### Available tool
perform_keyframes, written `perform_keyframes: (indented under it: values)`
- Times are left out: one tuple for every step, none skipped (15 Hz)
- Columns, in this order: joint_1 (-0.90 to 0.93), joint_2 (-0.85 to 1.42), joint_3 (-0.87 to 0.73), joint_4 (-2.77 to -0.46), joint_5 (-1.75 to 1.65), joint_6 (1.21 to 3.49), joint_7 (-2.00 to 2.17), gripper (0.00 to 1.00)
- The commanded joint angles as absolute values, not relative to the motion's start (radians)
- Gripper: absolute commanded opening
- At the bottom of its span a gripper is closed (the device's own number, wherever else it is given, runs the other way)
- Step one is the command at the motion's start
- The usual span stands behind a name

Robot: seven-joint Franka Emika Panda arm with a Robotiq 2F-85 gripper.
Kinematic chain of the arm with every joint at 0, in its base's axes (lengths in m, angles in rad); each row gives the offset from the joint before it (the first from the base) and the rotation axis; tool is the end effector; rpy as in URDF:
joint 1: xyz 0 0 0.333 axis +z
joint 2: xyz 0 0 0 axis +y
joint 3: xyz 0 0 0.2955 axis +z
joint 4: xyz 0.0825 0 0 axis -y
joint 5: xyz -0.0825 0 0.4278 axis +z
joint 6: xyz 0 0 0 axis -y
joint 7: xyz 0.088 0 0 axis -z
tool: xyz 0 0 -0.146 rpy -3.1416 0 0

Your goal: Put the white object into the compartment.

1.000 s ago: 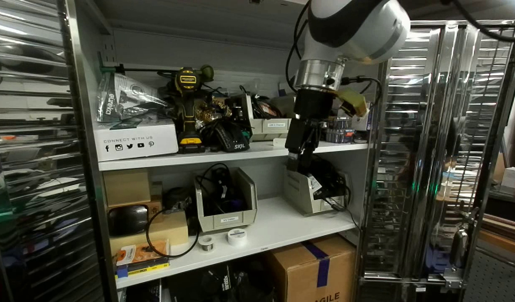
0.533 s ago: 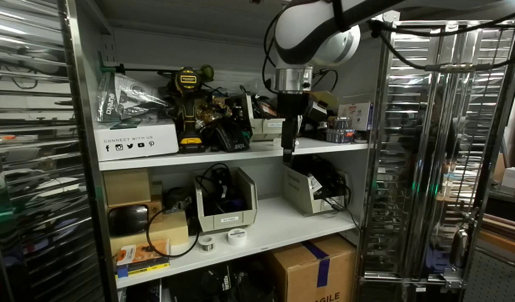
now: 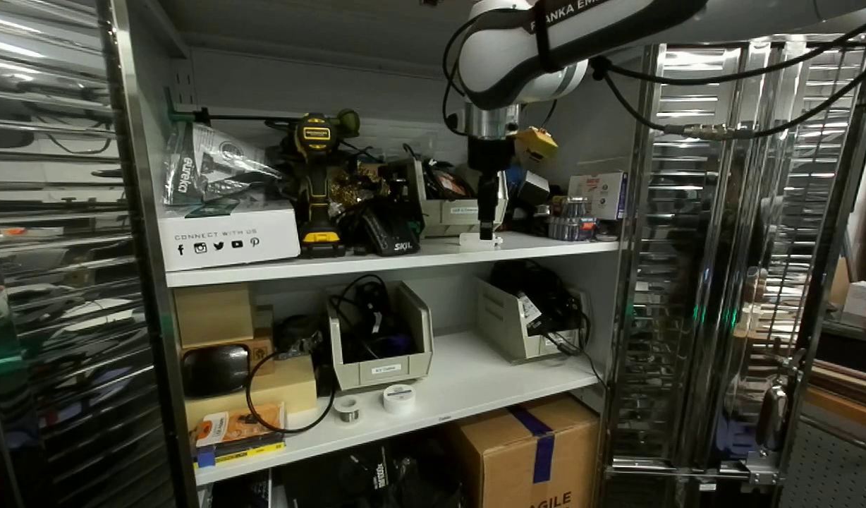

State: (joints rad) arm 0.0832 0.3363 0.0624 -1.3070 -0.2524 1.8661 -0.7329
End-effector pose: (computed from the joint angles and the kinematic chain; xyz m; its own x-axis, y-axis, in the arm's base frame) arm 0.7235 0.0709 0.5165 0.6057 0.7957 0.0056 0.7546 -0.5766 0.3133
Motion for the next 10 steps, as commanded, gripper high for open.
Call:
perform_keyframes:
  values:
    - [0.041,0.425,0.072,-1.161,-0.200,1.842,-0.784,1.00]
    - [0.034,0.442,0.073,-1.138,-0.188,1.837,-0.787,1.00]
    - [0.028,0.473,0.074,-1.103,-0.173,1.825,-0.791,1.00]
    - [0.025,0.496,0.074,-1.077,-0.164,1.817,-0.793,1.00]
    - [0.025,0.526,0.076,-1.039,-0.155,1.800,-0.795,1.00]
    - [0.025,0.551,0.076,-1.008,-0.148,1.786,-0.795,1.00]
    - [0.026,0.578,0.078,-0.972,-0.141,1.765,-0.797,1.00]
    - [0.030,0.603,0.078,-0.938,-0.142,1.748,-0.796,1.00]
    - [0.033,0.625,0.080,-0.906,-0.139,1.728,-0.793,1.00]
    - [0.035,0.645,0.083,-0.875,-0.137,1.706,-0.793,0.75]
